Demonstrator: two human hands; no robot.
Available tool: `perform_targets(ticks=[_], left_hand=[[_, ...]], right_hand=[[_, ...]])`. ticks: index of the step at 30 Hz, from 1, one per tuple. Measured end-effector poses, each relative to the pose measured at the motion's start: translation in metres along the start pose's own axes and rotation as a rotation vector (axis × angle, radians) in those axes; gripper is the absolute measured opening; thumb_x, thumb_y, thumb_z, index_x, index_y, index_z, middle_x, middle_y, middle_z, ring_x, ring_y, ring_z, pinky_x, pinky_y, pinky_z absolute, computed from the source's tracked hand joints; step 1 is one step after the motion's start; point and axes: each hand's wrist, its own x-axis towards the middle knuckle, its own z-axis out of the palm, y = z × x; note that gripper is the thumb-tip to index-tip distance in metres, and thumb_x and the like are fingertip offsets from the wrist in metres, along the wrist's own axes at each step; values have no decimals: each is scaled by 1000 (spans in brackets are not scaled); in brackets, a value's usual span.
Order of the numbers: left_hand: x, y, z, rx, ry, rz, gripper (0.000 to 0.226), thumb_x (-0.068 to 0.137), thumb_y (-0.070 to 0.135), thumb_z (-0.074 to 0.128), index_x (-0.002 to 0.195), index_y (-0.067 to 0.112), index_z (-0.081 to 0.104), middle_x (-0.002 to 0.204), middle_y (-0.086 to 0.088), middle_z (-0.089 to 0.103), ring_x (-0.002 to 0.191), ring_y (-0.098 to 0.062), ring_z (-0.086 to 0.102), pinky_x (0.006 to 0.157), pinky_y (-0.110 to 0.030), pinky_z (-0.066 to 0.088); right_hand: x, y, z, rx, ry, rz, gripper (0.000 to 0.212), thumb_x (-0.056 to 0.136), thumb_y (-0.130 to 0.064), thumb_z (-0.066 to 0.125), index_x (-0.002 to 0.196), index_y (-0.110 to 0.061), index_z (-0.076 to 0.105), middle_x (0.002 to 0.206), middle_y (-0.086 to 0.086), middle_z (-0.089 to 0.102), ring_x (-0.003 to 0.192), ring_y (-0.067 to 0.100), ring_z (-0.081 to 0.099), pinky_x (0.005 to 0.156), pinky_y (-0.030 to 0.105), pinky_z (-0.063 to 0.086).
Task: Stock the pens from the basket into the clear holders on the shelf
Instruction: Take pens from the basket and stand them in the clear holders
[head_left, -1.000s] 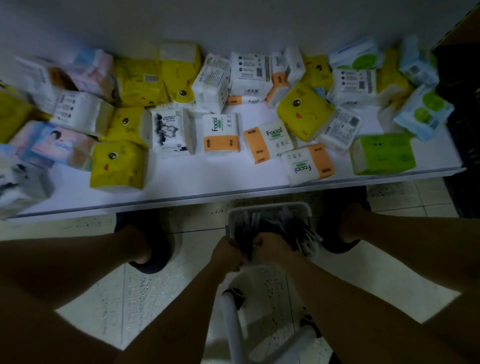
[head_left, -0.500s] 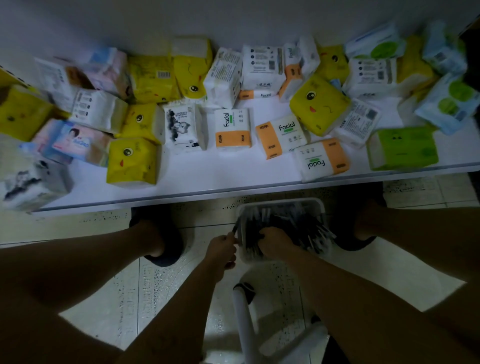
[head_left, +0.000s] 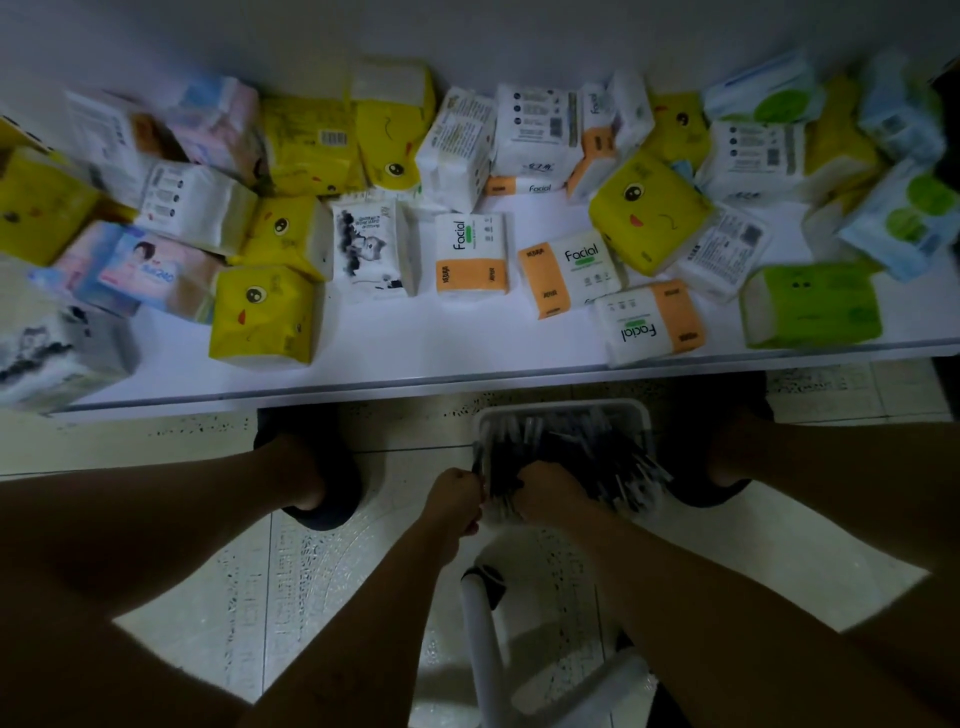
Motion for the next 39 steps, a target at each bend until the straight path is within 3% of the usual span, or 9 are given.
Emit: perform_targets(ticks=[4, 7, 10, 15, 23, 28, 32, 37, 39], left_hand=[[0, 1, 0, 46, -1, 123, 31, 102, 31, 38, 115, 7, 53, 84, -7, 52, 58, -14, 40, 50, -24, 35], [0, 2, 2, 103, 30, 159, 29, 103, 23, 38, 114, 4, 57, 92, -12, 58, 62, -16, 48, 53, -25, 43], [-5, 2, 4, 107, 18, 139, 24, 99, 10, 40, 106, -2, 59, 85, -15, 60, 62, -18, 50, 56, -27, 45], [-18, 10, 5, 104, 62, 242, 22, 103, 22, 36, 99, 13, 55, 87, -10, 58, 60, -13, 45, 51, -22, 35], [-48, 18, 6, 106, 6, 389, 21, 101, 8, 36, 100, 7, 57, 78, -7, 58, 63, -15, 50, 58, -27, 42], [-71, 27, 11, 163, 58, 473, 26, 102, 15, 32, 106, 4, 55, 80, -7, 54, 66, -17, 48, 56, -29, 40], [-92, 35, 11, 214, 82, 712, 33, 104, 37, 28, 97, 20, 56, 85, -3, 58, 81, -21, 57, 73, -33, 44], [-110, 48, 8, 142, 33, 739, 22, 100, 28, 43, 90, 15, 58, 77, -6, 61, 70, -22, 57, 68, -38, 49], [-119, 55, 5, 91, 26, 736, 20, 99, 27, 48, 87, 14, 59, 73, -5, 60, 66, -21, 56, 65, -37, 49]], right_hand=[[-3, -1, -3, 2, 39, -41, 19, 93, -23, 55, 93, -11, 69, 85, 7, 65, 93, 29, 64, 71, 28, 45], [-10, -4, -11, 64, 126, -59, 16, 90, -28, 64, 95, -13, 66, 98, 7, 68, 92, 22, 63, 72, 28, 47], [-19, -8, -21, 121, 161, -37, 22, 87, -26, 70, 72, -19, 55, 94, 9, 69, 90, 22, 65, 75, 30, 50], [-35, -10, -38, 170, 172, -5, 24, 90, -13, 64, 69, -13, 51, 79, 9, 63, 86, 29, 67, 71, 33, 54], [-57, 2, -37, 333, 162, -13, 11, 89, -2, 50, 87, 2, 60, 89, 22, 62, 85, 35, 61, 82, 49, 56], [-100, -13, -57, 366, 340, -31, 22, 100, -13, 39, 83, -8, 52, 79, 8, 53, 69, 19, 49, 64, 29, 40], [-130, -21, -71, 454, 512, -104, 36, 104, -31, 34, 112, -11, 63, 107, 7, 64, 96, 23, 59, 76, 27, 39], [-138, -23, -76, 691, 524, -151, 19, 96, -23, 53, 82, -19, 65, 87, 5, 69, 84, 24, 66, 84, 49, 56], [-142, -27, -78, 706, 547, -167, 13, 94, -18, 55, 84, -21, 62, 93, 6, 68, 88, 25, 66, 82, 46, 57]])
